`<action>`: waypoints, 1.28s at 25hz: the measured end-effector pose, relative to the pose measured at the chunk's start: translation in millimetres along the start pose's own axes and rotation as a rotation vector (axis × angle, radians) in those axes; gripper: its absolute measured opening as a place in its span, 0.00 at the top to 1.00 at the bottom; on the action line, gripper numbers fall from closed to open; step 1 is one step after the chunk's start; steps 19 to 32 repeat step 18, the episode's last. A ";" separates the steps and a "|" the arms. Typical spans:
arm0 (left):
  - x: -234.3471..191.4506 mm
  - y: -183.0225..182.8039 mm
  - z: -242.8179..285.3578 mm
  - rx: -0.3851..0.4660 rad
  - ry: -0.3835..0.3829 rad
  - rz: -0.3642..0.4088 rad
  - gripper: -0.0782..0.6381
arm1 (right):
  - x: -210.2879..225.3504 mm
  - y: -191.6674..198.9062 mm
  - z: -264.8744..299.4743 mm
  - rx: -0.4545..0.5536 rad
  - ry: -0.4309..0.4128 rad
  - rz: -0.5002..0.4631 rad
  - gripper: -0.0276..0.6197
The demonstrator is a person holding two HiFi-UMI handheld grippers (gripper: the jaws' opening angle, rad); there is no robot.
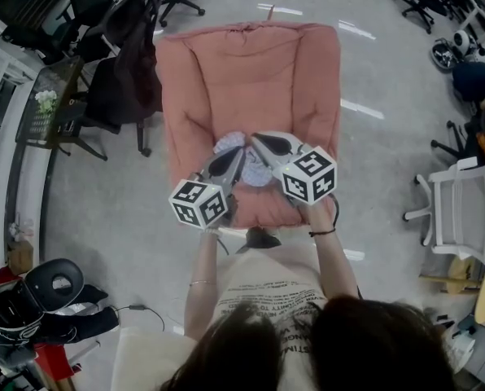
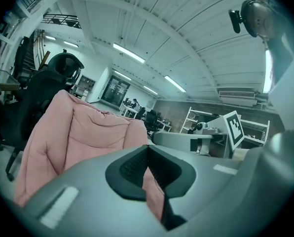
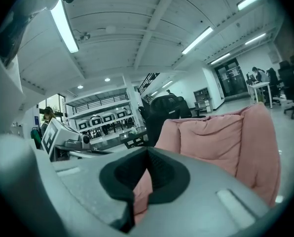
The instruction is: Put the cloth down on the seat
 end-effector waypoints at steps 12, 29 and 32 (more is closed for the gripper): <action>0.4 -0.9 2.4 -0.013 0.010 0.011 0.88 | 1.1 1.3 -0.7 0.015 -0.014 -0.002 0.95; 0.1 -4.2 2.9 -0.010 0.010 0.024 0.88 | -1.1 -0.6 2.2 0.016 -0.026 -0.021 0.95; 0.1 -4.2 2.9 -0.010 0.010 0.024 0.88 | -1.1 -0.6 2.2 0.016 -0.026 -0.021 0.95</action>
Point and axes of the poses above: the fingertips, and each gripper's own axes: z forward along the fingers, x to its right, y out of its underside, the point moved 4 cm from there along -z, backward along the fingers, and after that the axes turned 7 degrees about y, right-handed, at the moved point
